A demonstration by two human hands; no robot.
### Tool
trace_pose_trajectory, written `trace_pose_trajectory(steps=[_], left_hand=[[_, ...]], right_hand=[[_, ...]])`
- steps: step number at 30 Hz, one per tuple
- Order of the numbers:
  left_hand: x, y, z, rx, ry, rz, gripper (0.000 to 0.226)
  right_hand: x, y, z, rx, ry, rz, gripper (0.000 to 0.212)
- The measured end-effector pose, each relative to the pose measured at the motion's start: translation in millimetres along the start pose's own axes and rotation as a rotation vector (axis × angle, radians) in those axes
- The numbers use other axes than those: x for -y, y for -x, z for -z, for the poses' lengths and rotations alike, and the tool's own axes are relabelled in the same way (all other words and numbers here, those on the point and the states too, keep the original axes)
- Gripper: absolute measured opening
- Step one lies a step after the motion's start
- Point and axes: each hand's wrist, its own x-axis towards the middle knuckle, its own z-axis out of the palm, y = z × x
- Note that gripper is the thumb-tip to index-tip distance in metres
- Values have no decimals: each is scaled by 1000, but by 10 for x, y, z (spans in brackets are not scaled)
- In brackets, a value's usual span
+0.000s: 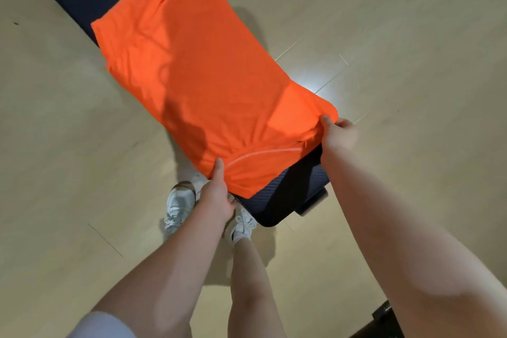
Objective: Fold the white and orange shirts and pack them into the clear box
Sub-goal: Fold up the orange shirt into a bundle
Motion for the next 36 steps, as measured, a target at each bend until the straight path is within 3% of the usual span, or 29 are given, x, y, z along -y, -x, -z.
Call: trace_pose_trajectory(steps=[6, 12, 16, 20, 24, 29, 36], left_hand=[[-12, 216, -158, -260, 74, -7, 42], [134, 518, -394, 144, 180, 266, 69], [107, 554, -514, 128, 444, 279, 64], [102, 622, -405, 71, 635, 124, 33], [-35, 668, -132, -44, 541, 16, 17], [-290, 744, 60, -91, 354, -163, 12], [-929, 429, 242, -47, 424, -157, 14]], right_hand=[[222, 139, 59, 49, -264, 12, 29], [375, 296, 207, 192, -452, -110, 24], [374, 271, 254, 189, -474, -179, 21], [372, 252, 307, 189, -394, -161, 20], [442, 303, 280, 193, -181, -10, 17], [778, 444, 6, 216, -31, 146, 19], [1161, 554, -725, 247, -112, 122, 29]])
